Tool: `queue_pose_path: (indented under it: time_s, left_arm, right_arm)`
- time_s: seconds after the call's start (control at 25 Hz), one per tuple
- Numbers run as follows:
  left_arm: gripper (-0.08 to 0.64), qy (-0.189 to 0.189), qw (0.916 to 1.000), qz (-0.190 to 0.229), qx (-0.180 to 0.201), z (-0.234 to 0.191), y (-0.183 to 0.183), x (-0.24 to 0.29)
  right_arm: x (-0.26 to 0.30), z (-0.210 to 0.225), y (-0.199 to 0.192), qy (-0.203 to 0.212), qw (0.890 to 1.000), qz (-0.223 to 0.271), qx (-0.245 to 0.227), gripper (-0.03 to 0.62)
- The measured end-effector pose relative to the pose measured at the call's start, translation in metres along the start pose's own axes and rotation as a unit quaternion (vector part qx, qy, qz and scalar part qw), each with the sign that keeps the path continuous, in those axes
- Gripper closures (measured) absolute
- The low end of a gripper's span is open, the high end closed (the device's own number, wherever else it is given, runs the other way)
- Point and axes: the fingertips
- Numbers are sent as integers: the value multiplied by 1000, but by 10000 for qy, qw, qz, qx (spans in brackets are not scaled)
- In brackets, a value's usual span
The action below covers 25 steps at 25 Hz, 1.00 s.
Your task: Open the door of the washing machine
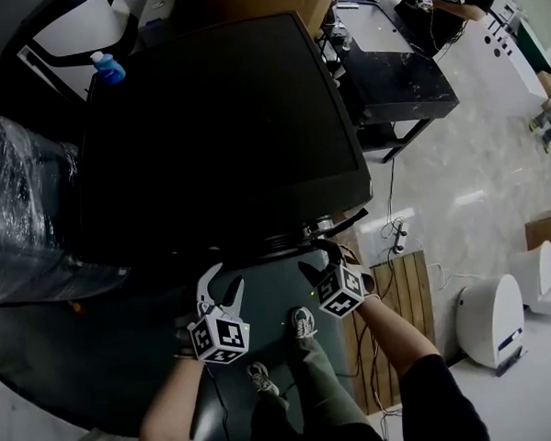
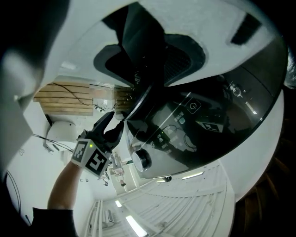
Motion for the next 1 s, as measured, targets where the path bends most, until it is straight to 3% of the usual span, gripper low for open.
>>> queue_pose_path:
  time_s: [0.28,0.6,0.84,1.0]
  left_arm:
    - [362,-112,9998,-104,149,-1,-2,13]
    - [359,-97,9991,-63,401,-4,-5,18]
    - [370,-93,9982,-128,573,-3,-6,18]
    - [380,-78,9989,-173,432,-1,-4,18]
  right_arm:
    - [17,-5,-5,306,9987,-109,-397,396]
    - [23,-7,-8,352,9946,-166,-964,426]
    - [24,-8,-8,342,9950,-246,-908,439]
    - [22,-7,-10,209,9964,-219,-789,437]
Point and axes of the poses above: the fingertips, and each gripper's own axes: x forward along the fingers, z to its right, y out of its top, and after that the axes turned 6 degrees about z, right-handed
